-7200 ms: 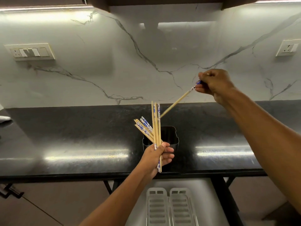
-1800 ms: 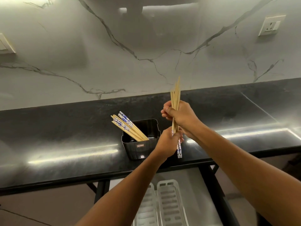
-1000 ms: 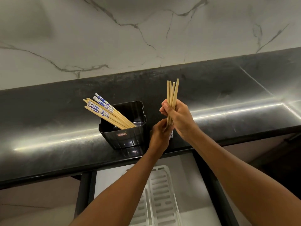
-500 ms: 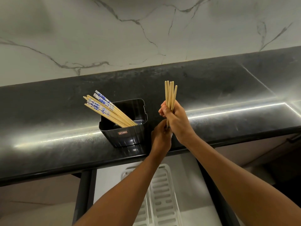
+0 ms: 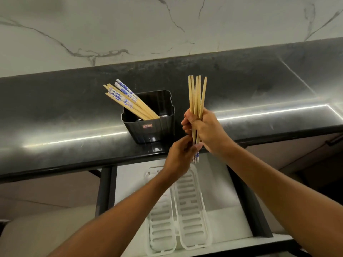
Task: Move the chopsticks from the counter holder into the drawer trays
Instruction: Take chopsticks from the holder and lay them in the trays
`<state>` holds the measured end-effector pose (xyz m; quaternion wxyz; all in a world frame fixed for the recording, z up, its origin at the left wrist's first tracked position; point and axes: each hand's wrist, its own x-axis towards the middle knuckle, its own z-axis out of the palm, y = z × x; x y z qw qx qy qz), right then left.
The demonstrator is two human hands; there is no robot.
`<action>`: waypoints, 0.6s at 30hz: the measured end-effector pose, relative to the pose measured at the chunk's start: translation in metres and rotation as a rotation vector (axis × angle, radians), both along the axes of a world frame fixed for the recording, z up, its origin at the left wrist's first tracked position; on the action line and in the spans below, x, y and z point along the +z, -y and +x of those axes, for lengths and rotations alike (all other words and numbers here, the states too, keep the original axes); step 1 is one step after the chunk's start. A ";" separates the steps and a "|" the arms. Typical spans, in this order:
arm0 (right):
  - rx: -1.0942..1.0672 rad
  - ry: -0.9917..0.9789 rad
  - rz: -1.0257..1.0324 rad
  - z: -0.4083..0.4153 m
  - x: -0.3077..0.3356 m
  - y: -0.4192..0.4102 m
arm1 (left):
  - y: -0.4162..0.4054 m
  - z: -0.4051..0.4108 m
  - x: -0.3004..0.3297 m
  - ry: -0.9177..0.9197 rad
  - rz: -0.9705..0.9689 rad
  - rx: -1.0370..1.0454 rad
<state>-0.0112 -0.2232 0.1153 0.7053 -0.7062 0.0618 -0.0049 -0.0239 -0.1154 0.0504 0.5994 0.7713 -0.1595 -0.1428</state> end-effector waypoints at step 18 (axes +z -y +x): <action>-0.208 -0.658 -0.013 -0.096 -0.175 -0.059 | -0.035 -0.128 -0.132 -0.629 0.274 0.150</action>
